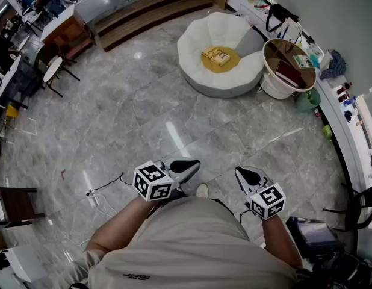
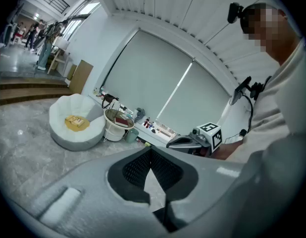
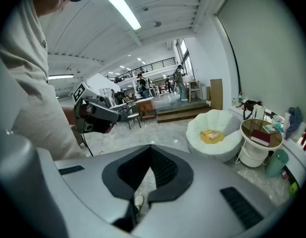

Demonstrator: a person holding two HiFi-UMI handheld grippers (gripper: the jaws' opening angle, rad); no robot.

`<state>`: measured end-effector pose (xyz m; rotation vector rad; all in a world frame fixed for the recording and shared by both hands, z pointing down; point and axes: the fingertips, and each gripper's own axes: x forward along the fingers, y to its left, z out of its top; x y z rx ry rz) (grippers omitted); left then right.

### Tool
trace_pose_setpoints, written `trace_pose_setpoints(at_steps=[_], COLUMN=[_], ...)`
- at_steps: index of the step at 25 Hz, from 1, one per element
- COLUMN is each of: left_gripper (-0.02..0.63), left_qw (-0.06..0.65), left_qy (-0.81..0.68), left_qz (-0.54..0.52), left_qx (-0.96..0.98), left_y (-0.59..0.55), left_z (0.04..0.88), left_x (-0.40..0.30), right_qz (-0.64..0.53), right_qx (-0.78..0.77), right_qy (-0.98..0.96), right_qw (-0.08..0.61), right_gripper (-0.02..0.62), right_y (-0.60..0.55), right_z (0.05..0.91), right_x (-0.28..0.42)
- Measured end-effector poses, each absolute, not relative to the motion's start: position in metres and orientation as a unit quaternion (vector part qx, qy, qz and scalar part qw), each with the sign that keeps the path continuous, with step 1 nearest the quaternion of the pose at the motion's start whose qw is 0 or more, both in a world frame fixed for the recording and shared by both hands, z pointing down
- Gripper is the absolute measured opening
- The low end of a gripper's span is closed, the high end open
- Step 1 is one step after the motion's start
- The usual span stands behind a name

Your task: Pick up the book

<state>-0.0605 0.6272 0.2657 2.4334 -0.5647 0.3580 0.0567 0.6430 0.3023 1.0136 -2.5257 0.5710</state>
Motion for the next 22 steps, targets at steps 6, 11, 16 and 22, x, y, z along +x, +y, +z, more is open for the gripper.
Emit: trace_pose_setpoints(at_steps=[6, 11, 16, 22], left_gripper=[0.006, 0.006, 0.007, 0.008], left_qw=[0.291, 0.265, 0.261, 0.272], left_qy=[-0.231, -0.241, -0.224, -0.199], left_qz=[0.146, 0.186, 0.216, 0.221], left_qx=[0.917, 0.915, 0.914, 0.915], left_y=[0.604, 0.578, 0.538, 0.448], left_z=[0.274, 0.284, 0.302, 0.331], left_x=[-0.055, -0.050, -0.046, -0.050], right_qz=[0.201, 0.218, 0.228, 0.240], right_qx=[0.365, 0.364, 0.354, 0.374], right_qy=[-0.892, -0.886, -0.885, -0.871], right_qw=[0.176, 0.189, 0.199, 0.209], right_gripper=[0.012, 0.015, 0.070, 0.109], right_y=[0.625, 0.605, 0.560, 0.468], right_z=[0.308, 0.322, 0.339, 0.360], right_x=[0.073, 0.077, 0.063, 0.044])
